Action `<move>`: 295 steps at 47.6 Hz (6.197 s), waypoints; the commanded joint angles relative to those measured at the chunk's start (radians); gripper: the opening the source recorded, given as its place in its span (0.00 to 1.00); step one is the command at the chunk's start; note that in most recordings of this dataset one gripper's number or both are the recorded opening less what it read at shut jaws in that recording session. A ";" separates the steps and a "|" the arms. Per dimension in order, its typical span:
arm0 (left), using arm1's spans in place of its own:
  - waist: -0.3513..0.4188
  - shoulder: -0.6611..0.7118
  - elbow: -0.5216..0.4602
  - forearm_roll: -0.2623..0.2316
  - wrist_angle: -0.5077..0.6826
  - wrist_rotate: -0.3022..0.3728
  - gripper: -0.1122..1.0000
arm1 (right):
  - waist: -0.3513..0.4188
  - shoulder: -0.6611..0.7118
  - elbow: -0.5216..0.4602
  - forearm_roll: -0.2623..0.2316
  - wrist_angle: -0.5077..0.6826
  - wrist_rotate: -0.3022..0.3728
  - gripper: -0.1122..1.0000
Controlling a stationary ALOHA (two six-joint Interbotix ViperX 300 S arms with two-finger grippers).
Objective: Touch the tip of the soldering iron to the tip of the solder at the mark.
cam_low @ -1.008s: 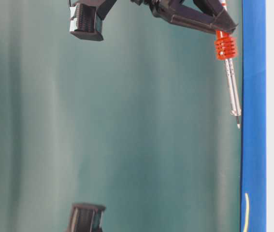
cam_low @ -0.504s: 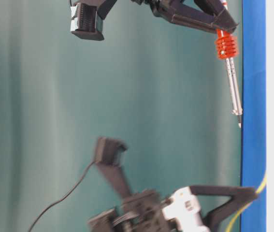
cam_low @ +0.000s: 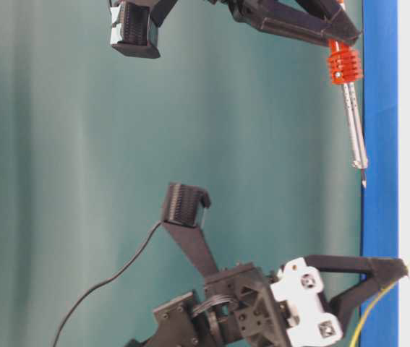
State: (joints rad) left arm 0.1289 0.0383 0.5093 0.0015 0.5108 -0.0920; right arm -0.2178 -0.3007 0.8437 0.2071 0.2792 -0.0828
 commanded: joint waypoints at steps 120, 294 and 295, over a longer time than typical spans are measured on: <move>-0.003 0.003 -0.021 0.002 0.008 0.003 0.12 | -0.014 0.192 -0.089 -0.002 -0.006 0.002 0.16; 0.005 -0.181 0.035 0.002 0.040 0.011 0.12 | -0.025 -0.210 0.155 -0.002 0.008 0.018 0.16; 0.003 -0.175 0.025 0.002 0.040 0.011 0.12 | -0.026 -0.210 0.155 -0.002 0.009 0.018 0.16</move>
State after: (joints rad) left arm 0.1381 -0.1396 0.5783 0.0000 0.5630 -0.0798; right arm -0.2408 -0.5047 1.0094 0.2071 0.2899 -0.0644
